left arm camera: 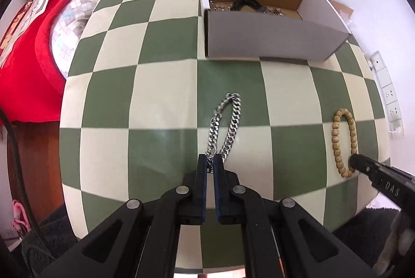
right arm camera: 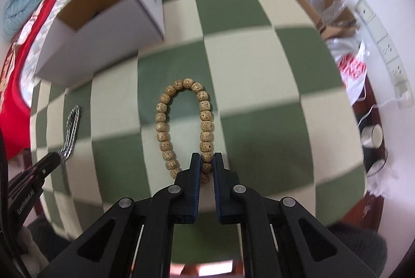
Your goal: Organize jewelry
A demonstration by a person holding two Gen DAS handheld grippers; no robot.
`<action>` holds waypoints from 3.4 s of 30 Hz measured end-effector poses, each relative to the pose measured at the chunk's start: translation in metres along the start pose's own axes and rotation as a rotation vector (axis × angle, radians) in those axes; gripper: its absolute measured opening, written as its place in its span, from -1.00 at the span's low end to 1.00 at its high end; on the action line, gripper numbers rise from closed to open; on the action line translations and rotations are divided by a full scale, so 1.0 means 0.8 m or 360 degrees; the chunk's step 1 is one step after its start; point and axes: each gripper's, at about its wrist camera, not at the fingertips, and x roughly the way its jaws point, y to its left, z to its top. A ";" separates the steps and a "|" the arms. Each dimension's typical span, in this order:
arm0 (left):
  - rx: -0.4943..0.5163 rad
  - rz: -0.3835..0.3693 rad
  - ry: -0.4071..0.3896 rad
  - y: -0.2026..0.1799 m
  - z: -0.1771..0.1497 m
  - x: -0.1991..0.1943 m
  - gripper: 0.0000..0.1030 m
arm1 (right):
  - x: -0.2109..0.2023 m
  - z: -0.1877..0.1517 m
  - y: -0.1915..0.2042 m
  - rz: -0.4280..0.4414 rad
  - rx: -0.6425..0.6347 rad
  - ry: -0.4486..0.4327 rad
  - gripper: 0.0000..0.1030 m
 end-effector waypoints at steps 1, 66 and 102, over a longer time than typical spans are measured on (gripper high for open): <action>-0.0003 0.0003 0.0004 0.000 -0.003 0.001 -0.96 | 0.000 -0.004 -0.001 -0.0003 0.0023 0.0001 -0.79; 0.0132 -0.0372 0.0082 0.007 0.223 -0.026 -0.96 | -0.095 0.212 0.134 0.0526 -0.0143 -0.0159 -0.83; -0.0100 0.0209 -0.0301 0.044 0.189 -0.085 1.00 | -0.103 0.169 0.123 -0.0276 -0.0375 -0.0192 1.00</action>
